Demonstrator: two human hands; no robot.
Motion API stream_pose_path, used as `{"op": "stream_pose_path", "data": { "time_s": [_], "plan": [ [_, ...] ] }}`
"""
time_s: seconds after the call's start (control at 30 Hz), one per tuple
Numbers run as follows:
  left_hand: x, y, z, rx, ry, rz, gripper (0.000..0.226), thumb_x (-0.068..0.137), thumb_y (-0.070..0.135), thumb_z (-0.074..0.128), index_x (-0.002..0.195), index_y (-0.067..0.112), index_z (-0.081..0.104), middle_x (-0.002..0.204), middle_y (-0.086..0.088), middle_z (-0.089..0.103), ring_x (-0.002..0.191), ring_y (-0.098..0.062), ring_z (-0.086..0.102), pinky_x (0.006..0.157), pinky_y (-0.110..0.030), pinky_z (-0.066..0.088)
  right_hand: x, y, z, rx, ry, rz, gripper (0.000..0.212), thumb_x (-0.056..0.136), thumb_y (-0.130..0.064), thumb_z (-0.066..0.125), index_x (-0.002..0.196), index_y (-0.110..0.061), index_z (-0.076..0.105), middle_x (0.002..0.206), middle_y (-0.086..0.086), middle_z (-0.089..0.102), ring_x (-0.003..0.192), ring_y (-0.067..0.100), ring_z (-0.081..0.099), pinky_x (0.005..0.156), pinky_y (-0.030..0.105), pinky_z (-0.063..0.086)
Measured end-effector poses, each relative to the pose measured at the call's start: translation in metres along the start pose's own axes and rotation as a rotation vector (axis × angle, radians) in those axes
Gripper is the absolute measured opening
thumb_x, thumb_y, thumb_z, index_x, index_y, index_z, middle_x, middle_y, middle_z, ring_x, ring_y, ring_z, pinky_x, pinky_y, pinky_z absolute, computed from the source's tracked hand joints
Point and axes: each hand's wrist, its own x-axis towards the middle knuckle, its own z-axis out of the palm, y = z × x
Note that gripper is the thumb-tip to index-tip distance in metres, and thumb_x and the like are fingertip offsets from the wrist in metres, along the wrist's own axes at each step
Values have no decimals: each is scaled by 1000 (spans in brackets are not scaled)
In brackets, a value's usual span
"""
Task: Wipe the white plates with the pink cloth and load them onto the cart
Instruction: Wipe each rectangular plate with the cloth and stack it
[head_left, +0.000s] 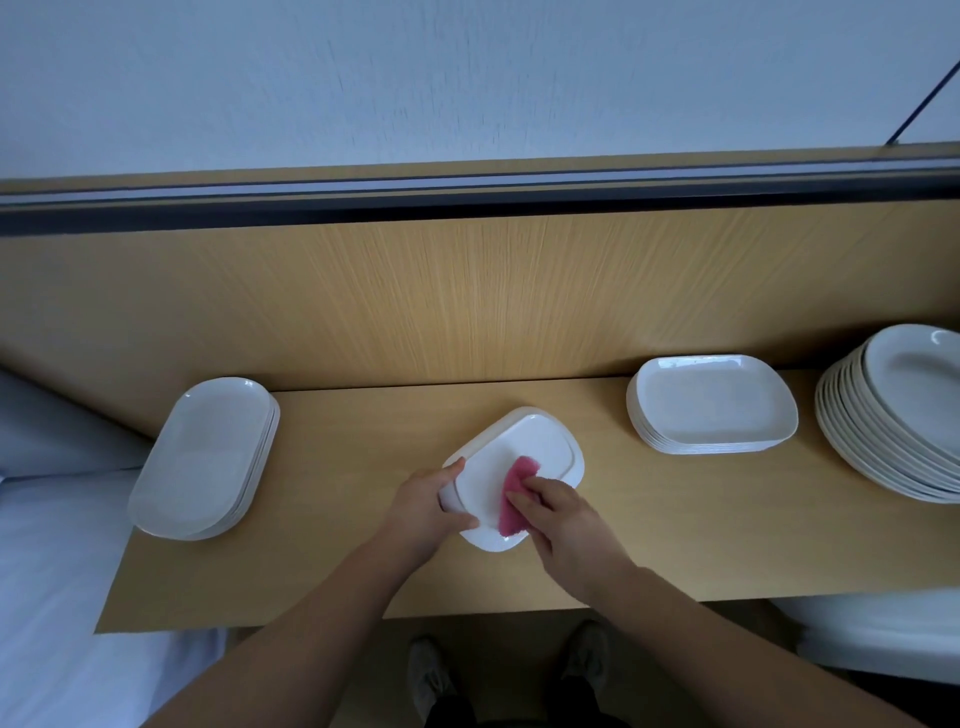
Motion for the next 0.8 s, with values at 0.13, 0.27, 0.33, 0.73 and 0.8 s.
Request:
{"op": "stream_pose_path", "data": {
  "time_s": [0.13, 0.27, 0.33, 0.73, 0.8],
  "plan": [
    [0, 5, 1, -33, -16, -21, 81, 67, 24, 85, 140, 23, 48, 130, 4, 52, 119, -20, 49, 99, -42, 49, 8, 7, 8, -130, -246, -83, 52, 98, -31, 46, 147, -17, 37, 159, 10, 20, 145, 32, 17, 115, 48, 21],
    [1, 2, 2, -64, -28, -15, 77, 63, 25, 87, 133, 20, 56, 124, 3, 59, 115, -20, 54, 94, -43, 52, 20, 13, 0, -113, -387, -81, 64, 95, -48, 14, 151, -21, 28, 161, 0, 1, 149, 26, -3, 121, 41, 2],
    [1, 2, 2, -101, -14, -29, 75, 63, 17, 87, 132, 17, 57, 123, 1, 60, 115, -21, 55, 96, -42, 51, 26, 20, -4, -69, -416, -87, 74, 91, -60, 7, 151, -22, 27, 160, -5, -1, 149, 22, -5, 120, 36, -3],
    [-5, 12, -4, -54, -28, -39, 77, 71, 17, 82, 139, 23, 45, 126, 6, 52, 114, -15, 51, 97, -33, 49, 44, 58, -21, -29, -281, 134, 46, 102, -21, 43, 148, -17, 36, 160, 2, 15, 149, 22, 11, 118, 26, 11],
    [-6, 15, -6, -59, -19, -43, 74, 71, 17, 82, 135, 22, 46, 117, 8, 53, 108, -14, 53, 91, -32, 51, 44, 48, -22, -7, -236, 131, 43, 102, -22, 46, 144, -16, 44, 159, 2, 22, 147, 25, 19, 117, 36, 26]
  ]
}}
